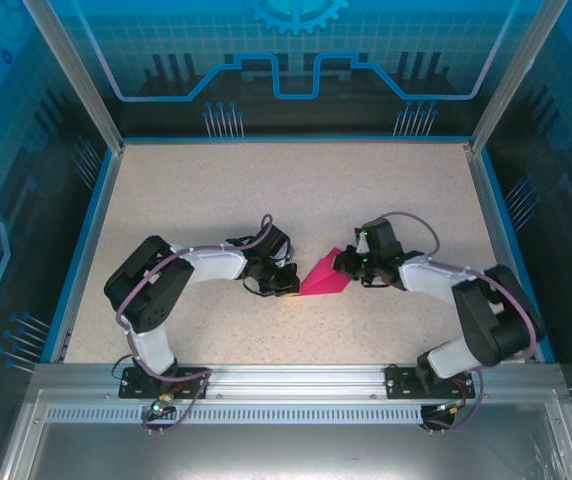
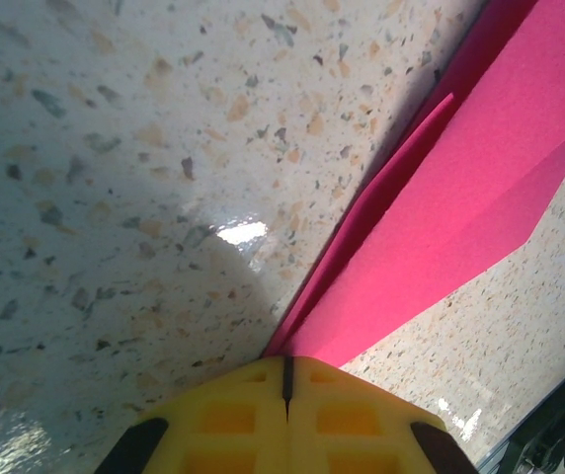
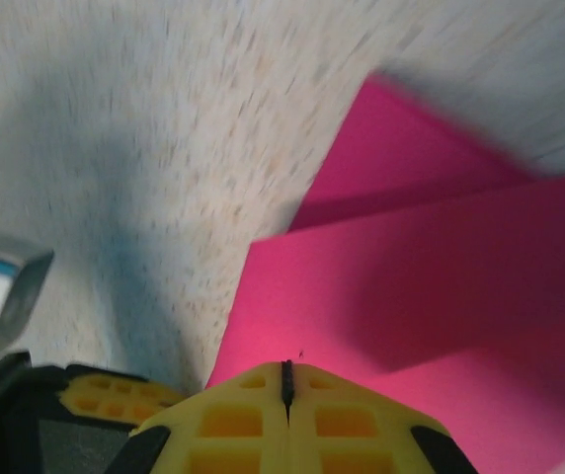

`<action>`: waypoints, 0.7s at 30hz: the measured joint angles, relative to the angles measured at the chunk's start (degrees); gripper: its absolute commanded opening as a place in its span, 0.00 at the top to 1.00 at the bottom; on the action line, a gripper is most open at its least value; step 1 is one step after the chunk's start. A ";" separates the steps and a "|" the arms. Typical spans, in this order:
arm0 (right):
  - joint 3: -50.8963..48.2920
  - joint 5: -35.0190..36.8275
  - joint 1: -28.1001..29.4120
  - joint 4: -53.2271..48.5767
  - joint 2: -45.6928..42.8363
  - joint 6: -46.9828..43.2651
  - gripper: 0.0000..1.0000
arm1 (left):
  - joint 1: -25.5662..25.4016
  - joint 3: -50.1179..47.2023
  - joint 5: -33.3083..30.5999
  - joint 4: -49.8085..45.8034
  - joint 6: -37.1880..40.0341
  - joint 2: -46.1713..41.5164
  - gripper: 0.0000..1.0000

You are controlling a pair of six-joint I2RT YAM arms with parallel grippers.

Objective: Fold a paper plane with a square sheet of paper (pick it up from the middle)
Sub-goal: Fourth fold the wing at the center of the table.

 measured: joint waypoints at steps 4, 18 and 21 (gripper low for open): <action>3.26 -2.32 4.37 1.88 6.99 1.18 1.00 | 0.00 0.02 0.00 -0.02 0.00 0.02 1.00; 5.11 -6.27 4.74 4.28 12.63 2.40 1.00 | 0.00 -2.34 0.07 2.25 0.48 -1.33 1.00; 5.11 -7.13 4.37 4.37 12.83 2.14 1.00 | 0.02 -3.72 -0.02 1.49 0.98 -2.95 1.00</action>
